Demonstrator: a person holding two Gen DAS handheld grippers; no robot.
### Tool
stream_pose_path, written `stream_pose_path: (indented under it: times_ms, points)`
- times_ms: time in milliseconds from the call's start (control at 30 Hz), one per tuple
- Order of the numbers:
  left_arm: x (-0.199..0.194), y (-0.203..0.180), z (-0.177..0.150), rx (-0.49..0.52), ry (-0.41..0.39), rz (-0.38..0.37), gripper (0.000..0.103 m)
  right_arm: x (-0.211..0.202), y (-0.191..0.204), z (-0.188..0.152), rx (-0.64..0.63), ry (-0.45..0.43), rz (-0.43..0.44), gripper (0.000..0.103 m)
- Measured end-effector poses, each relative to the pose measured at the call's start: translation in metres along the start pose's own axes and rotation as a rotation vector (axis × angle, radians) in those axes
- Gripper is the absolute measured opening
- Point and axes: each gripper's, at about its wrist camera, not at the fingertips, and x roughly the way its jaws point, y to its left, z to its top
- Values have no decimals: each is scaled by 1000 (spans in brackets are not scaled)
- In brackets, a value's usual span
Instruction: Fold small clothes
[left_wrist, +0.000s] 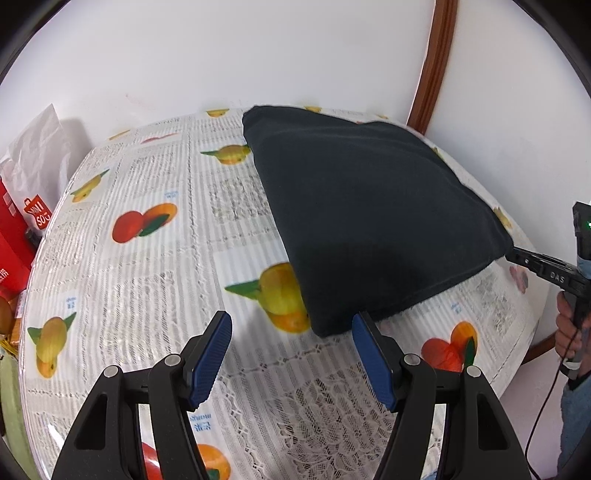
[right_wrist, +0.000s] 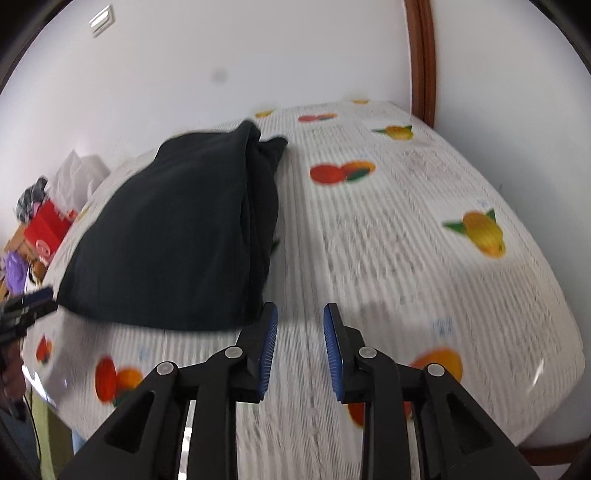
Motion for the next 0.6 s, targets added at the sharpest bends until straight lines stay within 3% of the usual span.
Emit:
stream_pose_path:
  times_ms: [233, 333, 367, 400, 600]
  points:
    - [18, -5, -3, 3, 22, -8, 59, 21, 23, -10, -67, 14, 32, 26]
    - [23, -7, 3, -2, 12, -30, 42, 29, 31, -1, -58, 2, 64, 26]
    - [24, -7, 5, -2, 6, -47, 28, 33, 33, 1, -56, 1, 66, 24]
    - [25, -8, 6, -4, 1, -70, 20, 37, 35, 4, -53, 2, 72, 16]
    - [30, 4, 14, -8, -21, 6, 19, 59, 51, 28, -23, -22, 89, 14]
